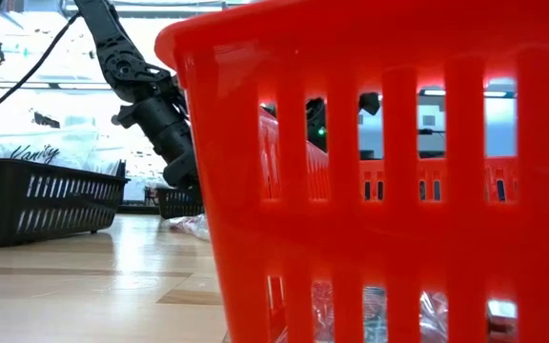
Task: Pick & Place Travel size toiletries
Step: Put the black hair brush into the right red bin
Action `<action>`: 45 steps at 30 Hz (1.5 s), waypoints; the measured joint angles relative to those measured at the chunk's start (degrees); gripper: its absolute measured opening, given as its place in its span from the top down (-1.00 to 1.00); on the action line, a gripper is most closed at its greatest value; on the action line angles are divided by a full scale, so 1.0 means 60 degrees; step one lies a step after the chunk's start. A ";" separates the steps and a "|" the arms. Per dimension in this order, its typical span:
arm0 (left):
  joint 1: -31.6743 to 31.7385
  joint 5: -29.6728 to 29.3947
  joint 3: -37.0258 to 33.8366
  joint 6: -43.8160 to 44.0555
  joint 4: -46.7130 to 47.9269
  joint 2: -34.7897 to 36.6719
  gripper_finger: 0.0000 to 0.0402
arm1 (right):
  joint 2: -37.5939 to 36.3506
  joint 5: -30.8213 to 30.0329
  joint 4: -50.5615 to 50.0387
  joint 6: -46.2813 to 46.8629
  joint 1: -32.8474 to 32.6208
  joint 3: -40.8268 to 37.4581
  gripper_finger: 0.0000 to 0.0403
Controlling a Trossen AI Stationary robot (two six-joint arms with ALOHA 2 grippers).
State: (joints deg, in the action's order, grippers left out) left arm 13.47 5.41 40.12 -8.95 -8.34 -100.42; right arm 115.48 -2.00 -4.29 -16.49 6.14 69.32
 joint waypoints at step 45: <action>0.0423 0.0074 0.0015 0.0823 0.0531 0.0015 0.99 | 0.0015 -0.0004 -0.0186 0.0583 0.0327 0.0011 0.09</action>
State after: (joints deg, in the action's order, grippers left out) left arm 16.01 5.85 40.21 -4.01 -5.15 -100.33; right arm 115.57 -2.02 -5.41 -12.99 8.10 69.38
